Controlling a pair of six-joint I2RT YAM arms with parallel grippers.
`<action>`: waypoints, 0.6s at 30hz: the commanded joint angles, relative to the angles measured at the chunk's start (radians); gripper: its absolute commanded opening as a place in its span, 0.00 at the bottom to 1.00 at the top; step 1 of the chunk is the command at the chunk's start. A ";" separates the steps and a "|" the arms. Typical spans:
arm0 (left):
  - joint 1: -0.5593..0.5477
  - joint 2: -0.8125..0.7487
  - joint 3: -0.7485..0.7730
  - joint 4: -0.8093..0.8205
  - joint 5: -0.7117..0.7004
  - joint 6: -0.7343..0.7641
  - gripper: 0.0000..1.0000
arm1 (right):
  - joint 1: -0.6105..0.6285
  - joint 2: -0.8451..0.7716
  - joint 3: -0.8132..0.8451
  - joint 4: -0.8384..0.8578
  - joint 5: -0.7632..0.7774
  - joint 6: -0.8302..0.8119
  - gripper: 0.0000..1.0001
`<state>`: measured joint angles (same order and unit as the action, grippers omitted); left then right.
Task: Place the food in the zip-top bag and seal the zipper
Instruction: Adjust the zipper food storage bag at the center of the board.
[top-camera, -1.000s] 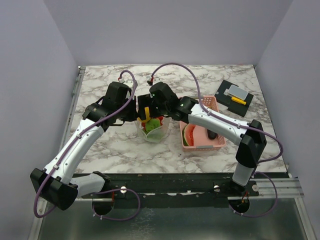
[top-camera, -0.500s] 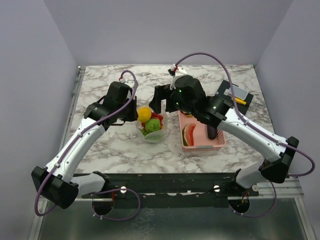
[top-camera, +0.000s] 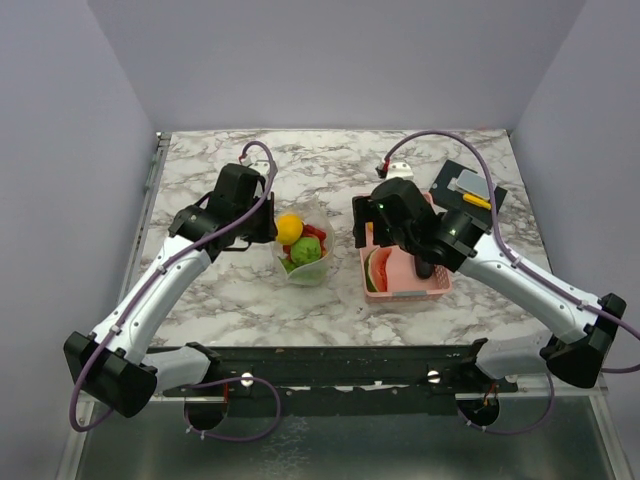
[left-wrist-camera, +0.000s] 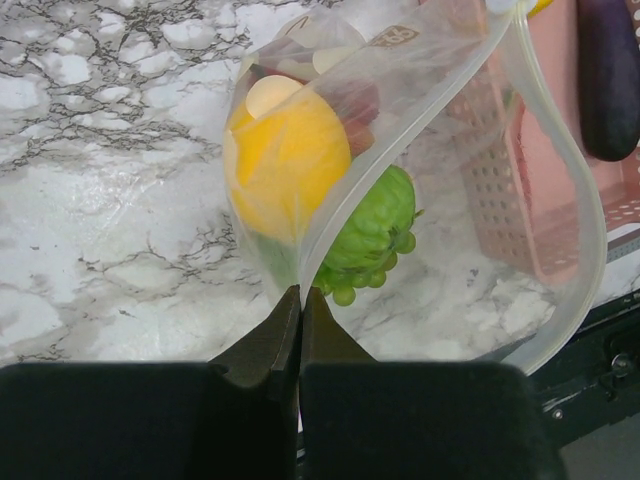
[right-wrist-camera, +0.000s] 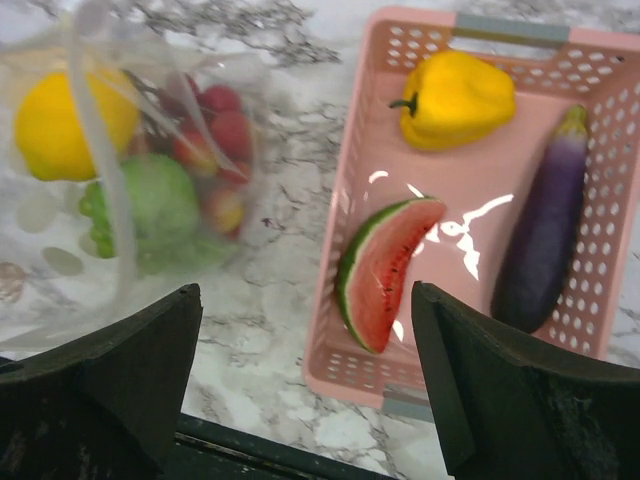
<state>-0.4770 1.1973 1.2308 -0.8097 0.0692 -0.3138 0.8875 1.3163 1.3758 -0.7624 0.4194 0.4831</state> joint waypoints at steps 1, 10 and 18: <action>0.005 0.021 -0.053 0.046 0.011 -0.008 0.00 | -0.027 -0.039 -0.072 -0.055 0.050 0.038 0.90; 0.005 0.071 -0.036 0.058 0.014 -0.008 0.00 | -0.070 -0.013 -0.121 -0.057 0.045 0.048 0.90; 0.004 0.040 0.096 -0.034 -0.044 0.004 0.00 | -0.141 0.017 -0.146 -0.057 0.038 0.033 0.90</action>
<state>-0.4770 1.2751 1.3205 -0.8120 0.0631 -0.3164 0.7738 1.3071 1.2503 -0.8059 0.4332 0.5171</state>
